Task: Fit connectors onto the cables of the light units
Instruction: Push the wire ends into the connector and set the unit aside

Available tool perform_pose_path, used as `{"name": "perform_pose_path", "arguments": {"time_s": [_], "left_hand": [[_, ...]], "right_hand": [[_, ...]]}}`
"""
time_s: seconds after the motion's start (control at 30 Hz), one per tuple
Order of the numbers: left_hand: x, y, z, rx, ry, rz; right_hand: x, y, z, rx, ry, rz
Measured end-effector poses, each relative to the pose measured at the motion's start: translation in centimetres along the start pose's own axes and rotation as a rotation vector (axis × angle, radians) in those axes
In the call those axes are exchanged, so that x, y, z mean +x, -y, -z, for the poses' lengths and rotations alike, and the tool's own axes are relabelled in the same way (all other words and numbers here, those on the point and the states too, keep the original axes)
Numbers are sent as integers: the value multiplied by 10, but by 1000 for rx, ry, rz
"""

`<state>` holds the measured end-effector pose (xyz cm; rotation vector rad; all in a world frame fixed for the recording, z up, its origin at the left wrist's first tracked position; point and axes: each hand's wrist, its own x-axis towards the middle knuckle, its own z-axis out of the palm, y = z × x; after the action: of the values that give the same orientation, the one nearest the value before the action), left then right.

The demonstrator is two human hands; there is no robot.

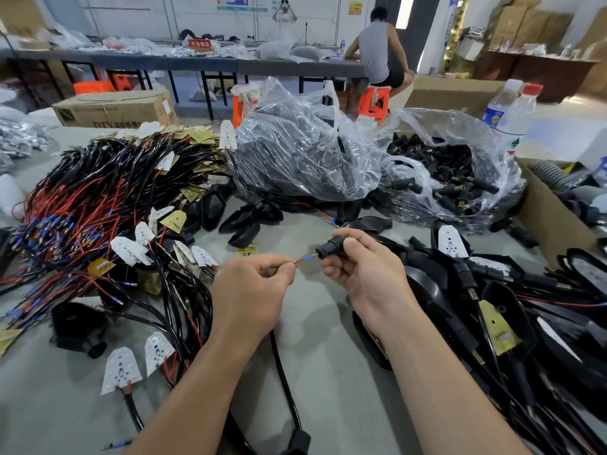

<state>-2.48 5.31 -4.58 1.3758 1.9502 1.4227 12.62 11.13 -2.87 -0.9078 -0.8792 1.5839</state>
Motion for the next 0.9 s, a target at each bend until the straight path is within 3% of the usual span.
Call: {"name": "perform_pose_path", "arguments": {"time_s": [0.27, 0.5, 0.7, 0.9], "left_hand": [[-4, 1, -4, 76, 14, -14], [-4, -2, -2, 26, 5, 15], [-9, -11, 0, 44, 41, -38], [-7, -11, 4, 18, 10, -26]], "right_hand": [[-1, -1, 0, -22, 30, 13], [2, 0, 0, -56, -95, 130], [-1, -5, -4, -128, 45, 35], [2, -5, -3, -70, -63, 82]]}}
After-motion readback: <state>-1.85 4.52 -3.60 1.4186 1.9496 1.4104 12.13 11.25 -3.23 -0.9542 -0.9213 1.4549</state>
